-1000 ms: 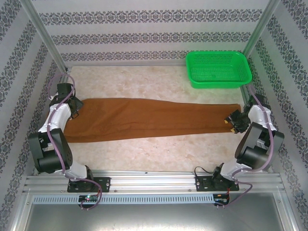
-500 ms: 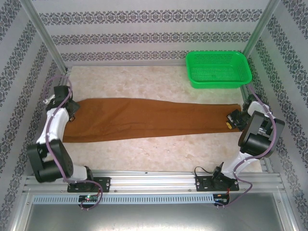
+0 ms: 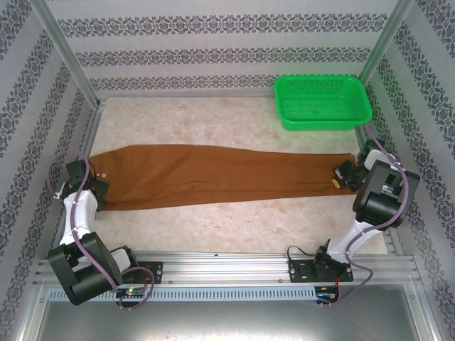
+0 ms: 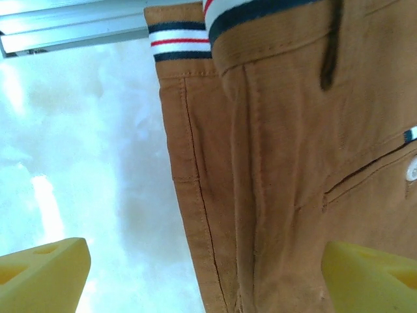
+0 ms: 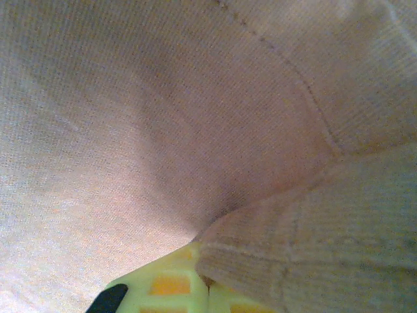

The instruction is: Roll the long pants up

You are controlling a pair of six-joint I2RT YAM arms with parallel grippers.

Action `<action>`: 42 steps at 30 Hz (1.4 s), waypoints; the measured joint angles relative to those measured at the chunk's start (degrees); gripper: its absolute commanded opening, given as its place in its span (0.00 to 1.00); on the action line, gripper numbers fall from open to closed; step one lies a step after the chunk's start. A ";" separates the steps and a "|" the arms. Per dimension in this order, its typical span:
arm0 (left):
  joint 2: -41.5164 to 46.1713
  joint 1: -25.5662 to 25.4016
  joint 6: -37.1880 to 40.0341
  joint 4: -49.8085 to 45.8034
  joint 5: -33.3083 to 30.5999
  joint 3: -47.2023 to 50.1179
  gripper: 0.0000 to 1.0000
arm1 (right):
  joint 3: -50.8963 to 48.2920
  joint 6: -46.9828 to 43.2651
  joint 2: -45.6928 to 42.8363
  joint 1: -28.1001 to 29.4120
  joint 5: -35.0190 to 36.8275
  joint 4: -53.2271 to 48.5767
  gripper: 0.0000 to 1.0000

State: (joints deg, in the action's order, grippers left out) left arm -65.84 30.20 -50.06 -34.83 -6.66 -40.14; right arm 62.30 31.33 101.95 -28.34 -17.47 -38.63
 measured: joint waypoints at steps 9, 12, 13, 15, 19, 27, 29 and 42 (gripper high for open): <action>-9.77 2.62 -0.33 5.62 0.79 -1.81 0.34 | -0.66 0.00 -0.07 0.09 0.00 0.81 0.00; -12.74 2.62 -0.11 7.43 1.99 -3.69 0.00 | -1.42 0.02 -0.48 0.11 -0.09 1.09 0.00; -13.20 2.62 -0.13 7.80 2.27 -4.22 0.00 | -1.68 0.02 -0.61 0.09 -0.15 1.22 0.00; -13.53 2.62 -0.09 8.17 2.62 -5.29 0.00 | -2.10 0.02 -0.81 0.09 -0.20 1.22 0.00; -12.66 2.62 -0.09 8.33 3.50 -6.82 0.00 | -2.38 0.09 -1.25 0.11 -0.39 1.22 0.00; -10.78 2.54 -0.20 8.15 7.32 -14.62 0.00 | 9.20 0.33 -1.97 0.87 0.22 -5.14 0.00; -12.44 2.43 -0.46 8.00 8.48 -17.70 0.00 | 13.94 0.48 -1.97 0.83 -0.04 -6.64 0.00; -21.75 -1.11 -1.22 4.79 11.58 -34.75 0.00 | 35.67 1.49 0.70 1.88 -3.30 -15.04 0.00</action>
State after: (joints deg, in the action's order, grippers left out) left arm -87.59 29.08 -51.29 -30.04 4.93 -74.89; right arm 97.97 32.82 102.65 -26.46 -20.78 -53.67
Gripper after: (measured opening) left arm 0.058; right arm 0.064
